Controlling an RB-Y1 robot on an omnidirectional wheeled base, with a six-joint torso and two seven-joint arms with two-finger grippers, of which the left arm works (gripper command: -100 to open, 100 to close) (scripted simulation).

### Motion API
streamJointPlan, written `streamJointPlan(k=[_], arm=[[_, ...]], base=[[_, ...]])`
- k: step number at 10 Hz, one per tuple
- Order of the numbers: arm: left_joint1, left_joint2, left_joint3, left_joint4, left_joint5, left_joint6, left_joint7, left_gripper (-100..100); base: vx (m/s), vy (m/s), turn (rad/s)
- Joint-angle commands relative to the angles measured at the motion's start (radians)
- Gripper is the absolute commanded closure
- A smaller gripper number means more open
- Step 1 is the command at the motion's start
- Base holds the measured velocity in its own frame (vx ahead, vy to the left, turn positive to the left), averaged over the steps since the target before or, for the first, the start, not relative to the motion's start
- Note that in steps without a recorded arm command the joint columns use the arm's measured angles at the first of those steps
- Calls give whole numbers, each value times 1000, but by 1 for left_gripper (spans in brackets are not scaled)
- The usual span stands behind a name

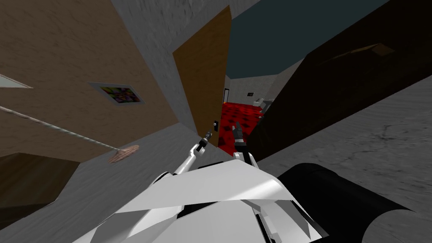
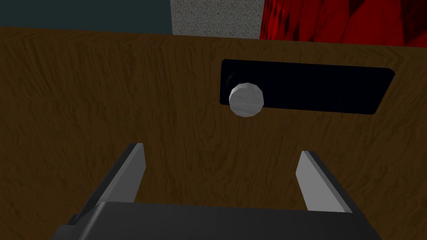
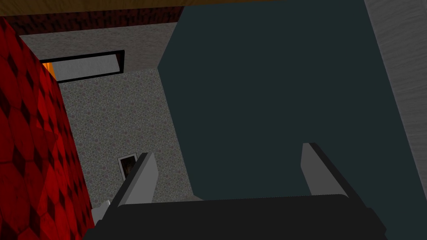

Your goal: Push the door open

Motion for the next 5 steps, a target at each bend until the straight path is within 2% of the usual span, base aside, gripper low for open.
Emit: streamJointPlan(k=[1,3,5], arm=[[-22,-8,-13,39,-3,-4,10,-100],[-56,-21,-34,96,-6,-8,26,-100],[-73,-29,-45,124,-8,-10,35,-100]], base=[[117,96,-28],[159,114,-46],[142,89,-24]])
